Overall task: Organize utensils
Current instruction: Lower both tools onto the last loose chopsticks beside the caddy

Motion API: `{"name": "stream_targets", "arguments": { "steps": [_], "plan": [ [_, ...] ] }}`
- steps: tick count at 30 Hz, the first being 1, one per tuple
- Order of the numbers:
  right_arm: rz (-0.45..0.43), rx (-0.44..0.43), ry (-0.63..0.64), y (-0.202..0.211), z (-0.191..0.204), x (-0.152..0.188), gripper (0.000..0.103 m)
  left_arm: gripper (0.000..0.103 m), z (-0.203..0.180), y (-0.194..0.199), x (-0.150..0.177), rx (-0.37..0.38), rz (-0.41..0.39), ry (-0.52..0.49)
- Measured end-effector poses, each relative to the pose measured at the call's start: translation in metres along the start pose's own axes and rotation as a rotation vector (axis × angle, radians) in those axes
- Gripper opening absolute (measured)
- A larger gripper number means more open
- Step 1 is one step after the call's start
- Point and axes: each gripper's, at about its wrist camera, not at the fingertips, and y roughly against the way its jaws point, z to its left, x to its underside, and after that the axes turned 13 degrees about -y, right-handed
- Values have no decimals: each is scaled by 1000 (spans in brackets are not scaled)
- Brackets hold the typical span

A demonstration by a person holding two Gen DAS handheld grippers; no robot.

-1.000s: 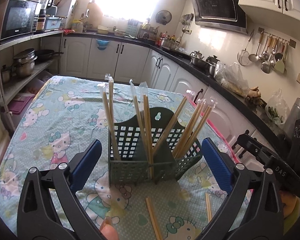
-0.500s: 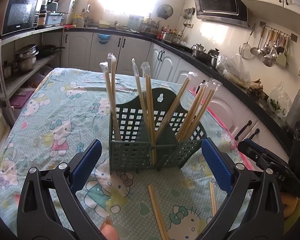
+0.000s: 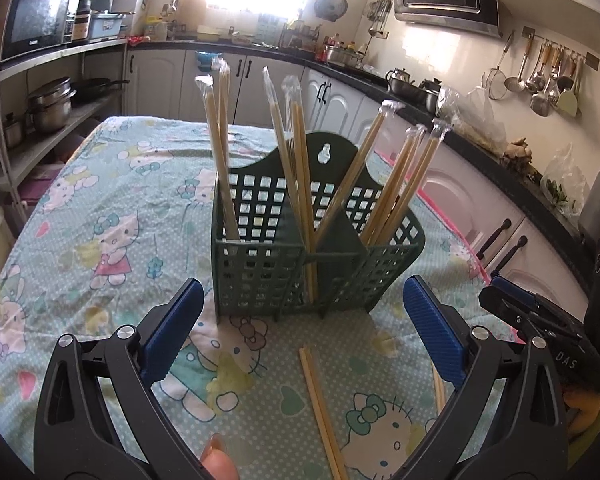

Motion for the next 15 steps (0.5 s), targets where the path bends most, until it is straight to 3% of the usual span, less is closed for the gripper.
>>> {"name": "stream_targets", "arguments": {
  "steps": [15],
  "plan": [
    [112, 29, -12, -21, -18, 30, 62, 92, -14, -28, 23, 29, 90, -24]
  ]
}}
